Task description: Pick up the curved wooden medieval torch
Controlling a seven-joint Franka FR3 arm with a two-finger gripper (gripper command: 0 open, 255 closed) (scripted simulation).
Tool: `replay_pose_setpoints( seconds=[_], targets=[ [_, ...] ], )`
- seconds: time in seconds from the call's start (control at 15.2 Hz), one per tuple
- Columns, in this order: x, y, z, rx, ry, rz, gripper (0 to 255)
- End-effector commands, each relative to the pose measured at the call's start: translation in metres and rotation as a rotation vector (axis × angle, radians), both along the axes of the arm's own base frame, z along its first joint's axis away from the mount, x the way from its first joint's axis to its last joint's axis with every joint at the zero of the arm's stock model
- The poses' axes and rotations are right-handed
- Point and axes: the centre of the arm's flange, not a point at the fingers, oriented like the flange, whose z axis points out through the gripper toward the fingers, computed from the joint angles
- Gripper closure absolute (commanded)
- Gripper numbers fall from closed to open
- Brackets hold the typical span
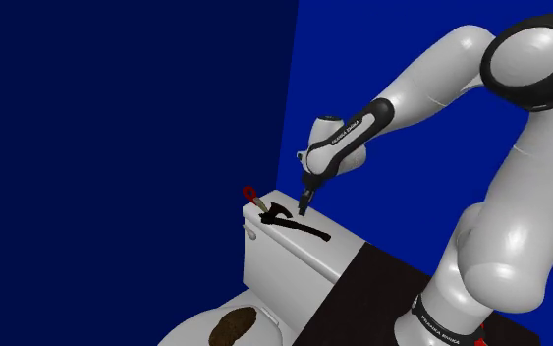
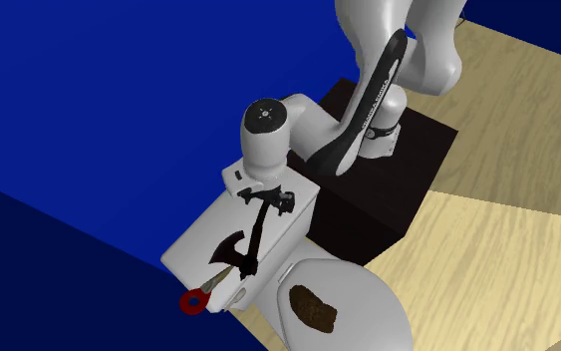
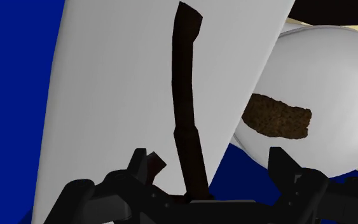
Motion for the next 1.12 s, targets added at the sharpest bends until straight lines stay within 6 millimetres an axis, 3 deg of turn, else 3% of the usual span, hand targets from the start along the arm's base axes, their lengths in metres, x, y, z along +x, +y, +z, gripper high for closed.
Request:
replay_pose_setpoints(
  seconds=[0.0,0.2,0.73,0.86,0.92,1.06],
  targets=[
    [0.012,-0.003,-0.026,0.0,0.006,0.023,0],
    [0.025,-0.009,-0.063,0.002,0.016,0.055,0],
    [0.027,-0.01,-0.106,0.002,0.018,0.06,0],
    [0.027,-0.01,-0.109,0.002,0.018,0.06,0],
    [0.027,-0.009,-0.109,0.002,0.018,0.06,255],
    [0.027,-0.009,-0.109,0.002,0.018,0.06,255]
  ],
)
